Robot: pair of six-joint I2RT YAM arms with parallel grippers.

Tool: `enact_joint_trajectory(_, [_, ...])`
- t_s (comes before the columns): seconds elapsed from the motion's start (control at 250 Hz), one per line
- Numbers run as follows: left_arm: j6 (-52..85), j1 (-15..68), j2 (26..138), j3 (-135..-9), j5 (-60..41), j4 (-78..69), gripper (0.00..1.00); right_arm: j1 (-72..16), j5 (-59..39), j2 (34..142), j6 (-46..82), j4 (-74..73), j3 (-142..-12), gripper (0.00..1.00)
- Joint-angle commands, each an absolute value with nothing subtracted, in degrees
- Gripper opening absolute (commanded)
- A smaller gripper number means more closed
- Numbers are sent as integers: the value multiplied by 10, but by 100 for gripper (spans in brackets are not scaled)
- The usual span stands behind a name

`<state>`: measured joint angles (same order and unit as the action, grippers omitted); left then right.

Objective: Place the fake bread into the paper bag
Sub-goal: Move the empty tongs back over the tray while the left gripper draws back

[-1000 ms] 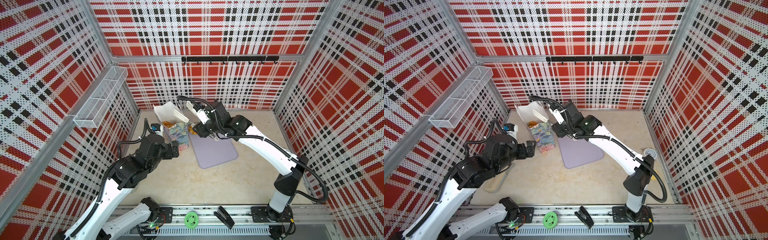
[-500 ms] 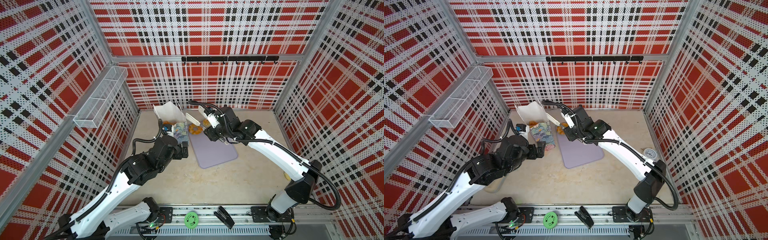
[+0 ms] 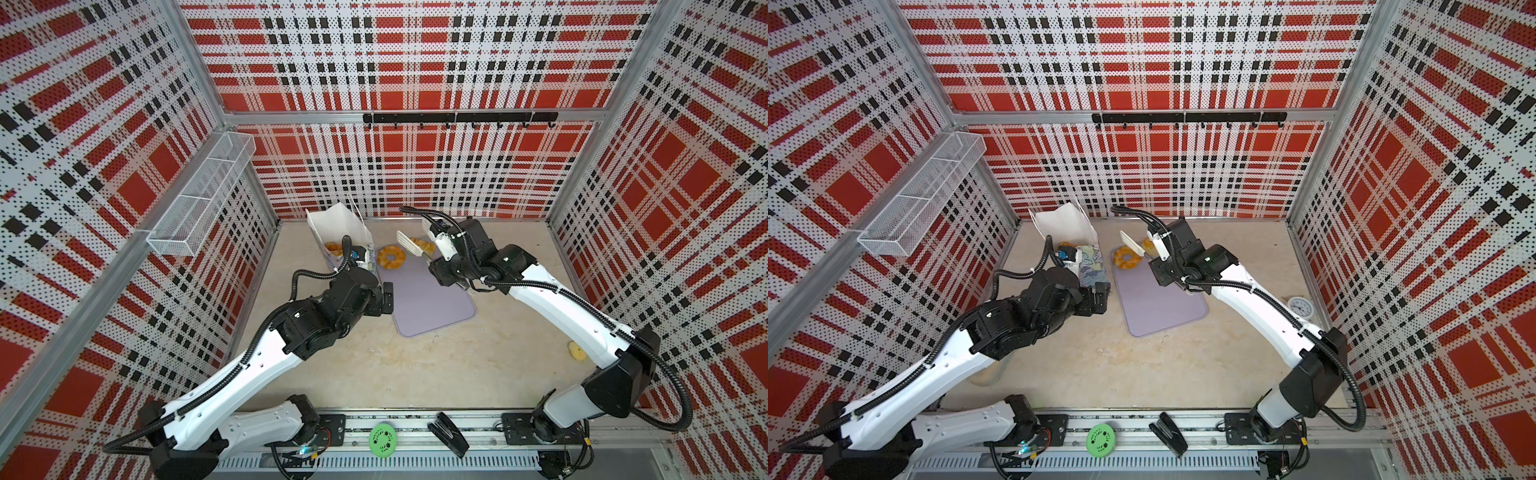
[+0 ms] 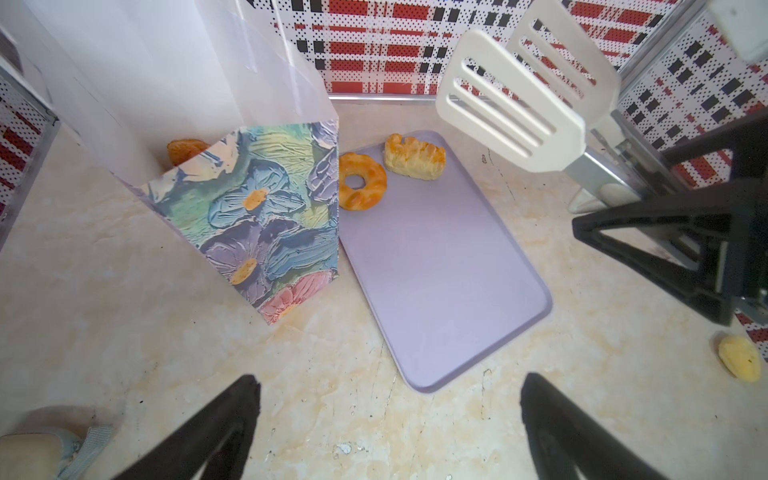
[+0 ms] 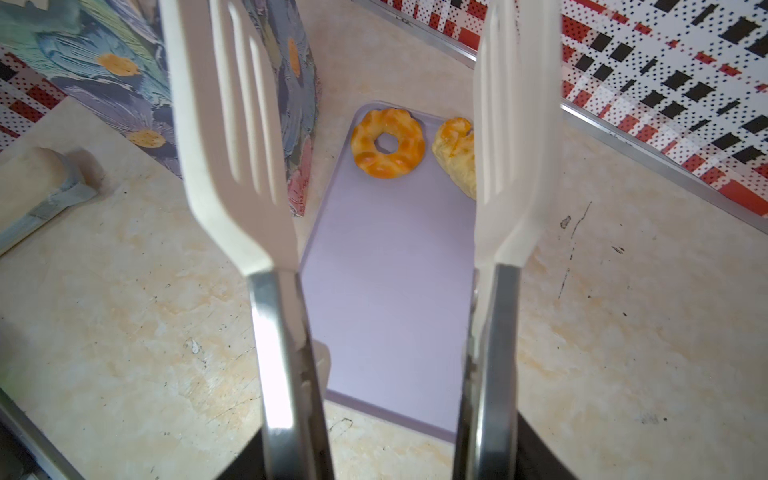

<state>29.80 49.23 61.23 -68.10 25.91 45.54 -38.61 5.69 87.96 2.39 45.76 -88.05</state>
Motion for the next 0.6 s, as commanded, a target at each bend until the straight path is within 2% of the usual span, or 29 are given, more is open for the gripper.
enact_joint_trajectory(0.0, [309,501,621,-669,262,432,99,-375,65,854,24,434,-865,59])
enact_joint_trajectory(0.596, [337,548,691,-643,258,419,99,-321,76,877,-8,436,-798,58])
